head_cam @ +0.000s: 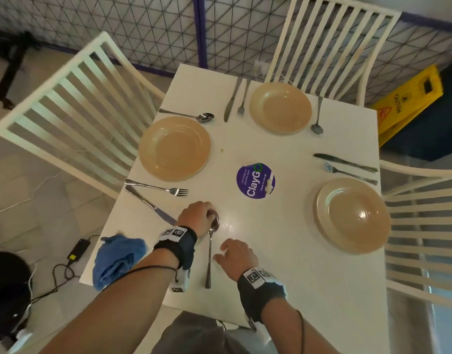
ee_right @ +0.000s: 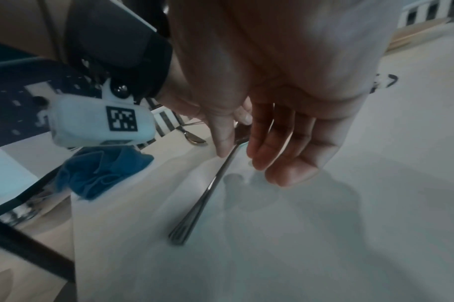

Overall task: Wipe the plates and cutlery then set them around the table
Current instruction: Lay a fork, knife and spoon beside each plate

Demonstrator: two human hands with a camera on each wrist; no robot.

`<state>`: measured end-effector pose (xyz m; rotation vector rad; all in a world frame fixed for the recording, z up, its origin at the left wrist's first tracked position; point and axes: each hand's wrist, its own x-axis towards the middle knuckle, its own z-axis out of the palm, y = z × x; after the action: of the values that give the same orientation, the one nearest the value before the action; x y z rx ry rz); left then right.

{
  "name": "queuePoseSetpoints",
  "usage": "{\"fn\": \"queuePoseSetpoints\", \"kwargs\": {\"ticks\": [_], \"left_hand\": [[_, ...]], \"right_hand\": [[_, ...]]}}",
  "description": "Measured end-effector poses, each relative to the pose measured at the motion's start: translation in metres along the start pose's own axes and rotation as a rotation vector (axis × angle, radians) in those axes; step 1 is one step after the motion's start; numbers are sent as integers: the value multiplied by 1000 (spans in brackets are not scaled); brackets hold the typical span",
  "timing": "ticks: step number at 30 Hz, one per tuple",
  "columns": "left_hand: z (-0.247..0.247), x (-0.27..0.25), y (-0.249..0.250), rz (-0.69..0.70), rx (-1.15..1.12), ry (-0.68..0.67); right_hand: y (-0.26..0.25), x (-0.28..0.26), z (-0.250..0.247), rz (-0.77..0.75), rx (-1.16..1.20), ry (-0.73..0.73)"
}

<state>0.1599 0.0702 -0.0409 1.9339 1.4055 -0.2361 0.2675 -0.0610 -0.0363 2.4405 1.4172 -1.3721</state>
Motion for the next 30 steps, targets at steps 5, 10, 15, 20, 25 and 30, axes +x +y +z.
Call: {"fn": "queuePoseSetpoints", "kwargs": {"ticks": [5, 10, 15, 20, 25, 30], "left_hand": [[-12, 2, 17, 92, -161, -40], [-25, 1, 50, 221, -335, 30], [-14, -4, 83, 258, -464, 0], [27, -15, 118, 230, -421, -140], [74, -30, 158, 192, -342, -216], [119, -35, 196, 135, -324, -237]], "right_hand": [[18, -5, -9, 79, 201, 17], [61, -17, -33, 83, 580, -11], [113, -39, -63, 167, 982, 119], [177, -59, -79, 305, 1242, 343], [239, -68, -83, 438, 1403, 482], [297, -62, -88, 541, 1335, 559]]}}
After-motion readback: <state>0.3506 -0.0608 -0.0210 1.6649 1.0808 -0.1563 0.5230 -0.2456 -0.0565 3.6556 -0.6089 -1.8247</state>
